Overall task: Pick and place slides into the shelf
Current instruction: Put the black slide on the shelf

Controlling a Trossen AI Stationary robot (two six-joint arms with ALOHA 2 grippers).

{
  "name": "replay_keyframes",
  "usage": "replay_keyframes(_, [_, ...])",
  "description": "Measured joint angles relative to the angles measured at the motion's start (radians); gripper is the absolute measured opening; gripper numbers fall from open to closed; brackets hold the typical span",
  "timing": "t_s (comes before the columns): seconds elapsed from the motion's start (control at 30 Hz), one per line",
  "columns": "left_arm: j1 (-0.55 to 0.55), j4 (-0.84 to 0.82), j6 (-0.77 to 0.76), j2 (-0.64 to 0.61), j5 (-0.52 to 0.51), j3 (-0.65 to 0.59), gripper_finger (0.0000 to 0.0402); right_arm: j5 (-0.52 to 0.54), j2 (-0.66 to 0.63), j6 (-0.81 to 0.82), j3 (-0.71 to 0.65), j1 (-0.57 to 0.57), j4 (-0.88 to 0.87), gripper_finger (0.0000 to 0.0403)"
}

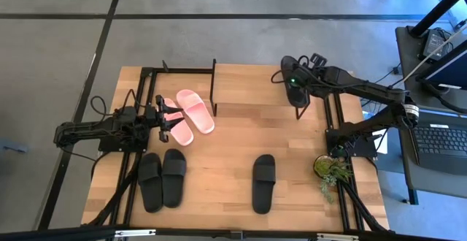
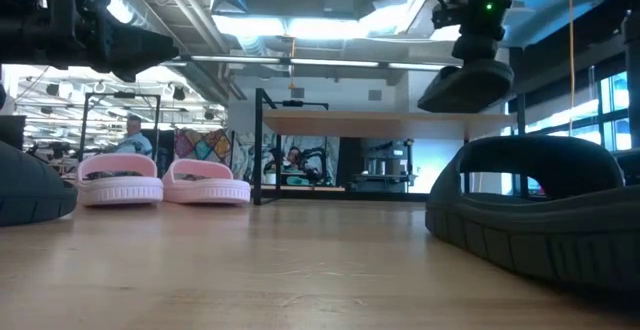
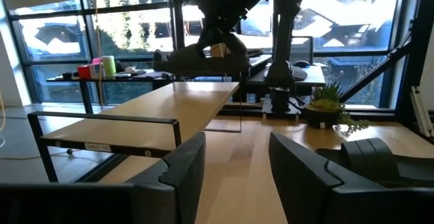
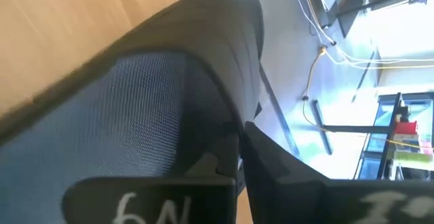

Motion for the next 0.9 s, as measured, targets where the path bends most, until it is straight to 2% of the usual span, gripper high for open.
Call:
replay_keyframes(0.4, [0.0, -0.001, 0.0, 0.0, 0.0, 0.0, 0.0156, 0.0, 0.001, 0.03, -0.002, 0.0, -0.001, 0.0008])
replay_keyframes(0.9, [0.0, -0.001, -0.001, 0.0, 0.0, 0.001, 0.0156, 0.032, 0.001, 0.03, -0.146, 0.0, 0.054, 0.0008])
